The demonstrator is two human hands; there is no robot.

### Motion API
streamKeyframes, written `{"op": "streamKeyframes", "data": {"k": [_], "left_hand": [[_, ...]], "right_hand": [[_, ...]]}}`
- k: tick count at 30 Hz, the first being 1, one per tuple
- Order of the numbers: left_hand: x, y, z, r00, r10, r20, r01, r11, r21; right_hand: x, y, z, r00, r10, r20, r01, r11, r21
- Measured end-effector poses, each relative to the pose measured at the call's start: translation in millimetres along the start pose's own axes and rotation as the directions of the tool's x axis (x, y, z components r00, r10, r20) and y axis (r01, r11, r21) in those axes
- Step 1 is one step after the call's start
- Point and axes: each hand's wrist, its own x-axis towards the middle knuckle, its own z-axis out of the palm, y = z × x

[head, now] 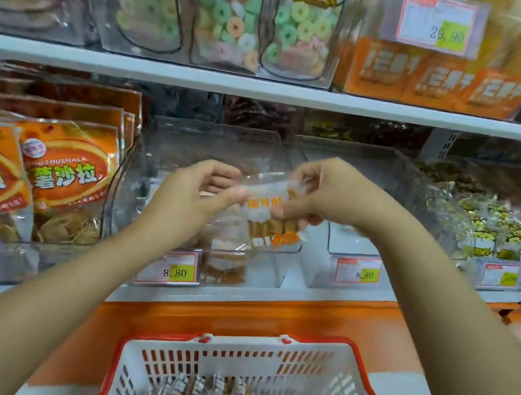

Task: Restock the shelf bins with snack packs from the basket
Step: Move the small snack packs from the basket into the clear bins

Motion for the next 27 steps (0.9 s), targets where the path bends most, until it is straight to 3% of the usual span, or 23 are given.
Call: {"op": "streamKeyframes", "data": {"k": [2,4,7,11,15,18,20,22,24,27], "left_hand": [[3.7,-15.6,-3.7,1.000,0.022,0.014,-0.024,0.969,0.247],[6.2,-28.3,-7.5,0.988,0.058,0.140,-0.115,0.887,0.448],[7.5,-39.3,-8.9,0.937,0.071,0.342,-0.247,0.826,0.507],[3.8,-45.4,-3.9,0.899,-0.047,0.435,-0.237,0.784,0.573],[5.3,-46.7,-11.9,0.921,-0.108,0.375,-0.160,0.771,0.616],[6.2,-47.9,-19.4,0.936,-0.100,0.338,-0.129,0.794,0.594],[6.1,-47.0,-21.7,0.941,-0.111,0.319,-0.103,0.805,0.584],[6.2,-45.8,-21.7,0.942,-0.108,0.318,-0.107,0.801,0.589],[5.8,-46.0,-21.1,0.941,-0.112,0.319,-0.110,0.790,0.603],[3.7,-47.6,-18.5,0.938,-0.130,0.320,-0.108,0.770,0.629]], "right_hand": [[19.6,-2.8,4.3,0.985,0.052,-0.162,-0.047,0.998,0.037],[35.2,-8.2,7.2,0.948,0.063,-0.313,-0.083,0.995,-0.051],[57.3,-16.4,16.9,0.908,0.059,-0.415,-0.172,0.955,-0.241],[88.2,-19.5,39.4,0.920,0.123,-0.371,-0.292,0.847,-0.443],[110.4,-11.0,55.1,0.953,0.155,-0.261,-0.281,0.774,-0.567],[119.7,-11.8,62.7,0.957,0.264,-0.122,-0.279,0.713,-0.643],[127.7,-15.6,62.0,0.916,0.400,0.038,-0.264,0.669,-0.695],[134.7,-16.6,62.2,0.814,0.556,0.166,-0.300,0.648,-0.700],[137.0,-13.6,65.5,0.839,0.528,0.129,-0.275,0.617,-0.737],[129.9,-6.7,75.5,0.960,0.265,-0.089,-0.237,0.603,-0.762]]}}
